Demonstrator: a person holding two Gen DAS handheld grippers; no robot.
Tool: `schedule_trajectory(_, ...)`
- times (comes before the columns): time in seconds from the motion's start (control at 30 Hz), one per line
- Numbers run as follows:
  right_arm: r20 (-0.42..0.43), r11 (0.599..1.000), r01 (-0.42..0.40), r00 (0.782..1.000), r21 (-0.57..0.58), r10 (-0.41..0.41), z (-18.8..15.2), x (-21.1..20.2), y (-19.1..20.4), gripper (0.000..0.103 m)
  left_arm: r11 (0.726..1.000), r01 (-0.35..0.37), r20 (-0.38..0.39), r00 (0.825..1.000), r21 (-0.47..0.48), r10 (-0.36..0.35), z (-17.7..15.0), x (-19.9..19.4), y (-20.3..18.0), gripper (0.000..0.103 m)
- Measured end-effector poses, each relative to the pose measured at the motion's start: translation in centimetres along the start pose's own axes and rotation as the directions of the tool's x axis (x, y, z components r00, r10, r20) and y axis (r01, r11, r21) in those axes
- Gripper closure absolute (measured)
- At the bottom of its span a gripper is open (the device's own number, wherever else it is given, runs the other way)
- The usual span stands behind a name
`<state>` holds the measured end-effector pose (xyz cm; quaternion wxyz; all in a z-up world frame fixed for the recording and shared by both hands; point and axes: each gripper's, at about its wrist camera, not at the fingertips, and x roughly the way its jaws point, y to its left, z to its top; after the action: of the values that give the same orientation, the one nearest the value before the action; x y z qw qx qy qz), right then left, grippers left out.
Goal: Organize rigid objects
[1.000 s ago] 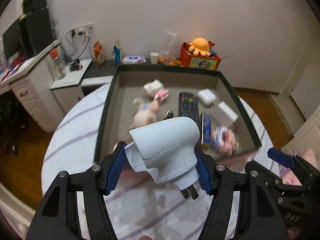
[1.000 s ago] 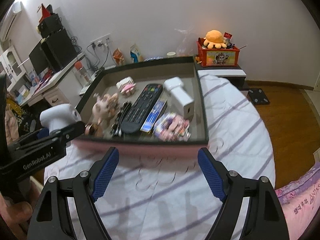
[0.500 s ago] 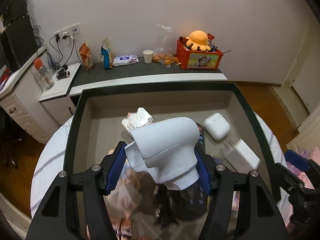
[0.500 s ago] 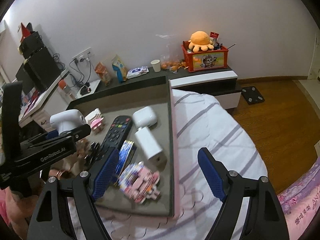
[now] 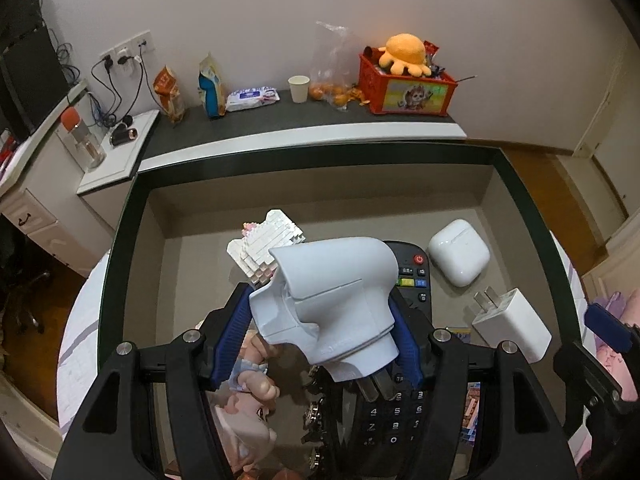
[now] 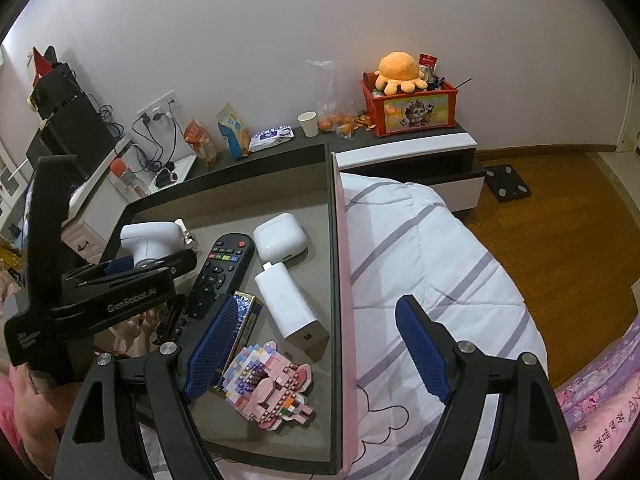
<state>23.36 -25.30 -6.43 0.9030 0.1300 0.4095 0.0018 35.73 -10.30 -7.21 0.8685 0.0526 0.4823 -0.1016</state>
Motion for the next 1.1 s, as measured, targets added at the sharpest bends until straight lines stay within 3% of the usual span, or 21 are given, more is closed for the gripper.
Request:
schedule_trajectory(0.03,0.001,1.0,-0.001,1.0,-0.001,0.001,-0.1,-0.2,0.0,0.021,1.0,-0.005,-0.003,1.0,-0.002,0.005,0.0,0.0,0.0,0.026)
schedule_trajectory(0.07,0.004,1.0,-0.002,1.0,-0.002,0.002,-0.1,-0.4,0.1,0.02,1.0,-0.007,-0.005,1.0,-0.005,0.007,0.0,-0.1,0.1,0.011)
schedule_trajectory(0.13,0.01,1.0,-0.002,1.0,-0.006,0.002,-0.3,-1.0,0.4,0.02,1.0,-0.009,0.01,1.0,-0.009,0.009,0.0,-0.7,0.1,0.0)
schedule_trajectory(0.43,0.051,1.0,-0.003,0.999,-0.009,0.003,-1.4,-4.4,1.2,0.02,0.999,-0.002,0.048,0.999,-0.036,0.004,-2.2,-5.2,1.2,0.0)
schedule_trajectory(0.57,0.08,1.0,-0.025,0.996,-0.011,0.026,-2.2,-6.5,2.0,0.0,0.999,0.003,0.067,0.998,-0.053,0.0,-3.9,-7.8,1.8,0.0)
schedule_trajectory(0.73,0.103,0.999,-0.048,0.993,-0.016,0.049,-3.3,-8.7,3.0,0.0,0.997,0.014,0.1,0.995,-0.077,-0.006,-7.0,-12.0,2.7,0.0)
schedule_trajectory(1.1,0.102,0.996,-0.052,0.993,-0.071,0.059,-8.2,-13.2,5.4,0.0,0.993,-0.033,0.156,0.987,-0.111,0.051,-15.1,-20.1,4.7,0.0)
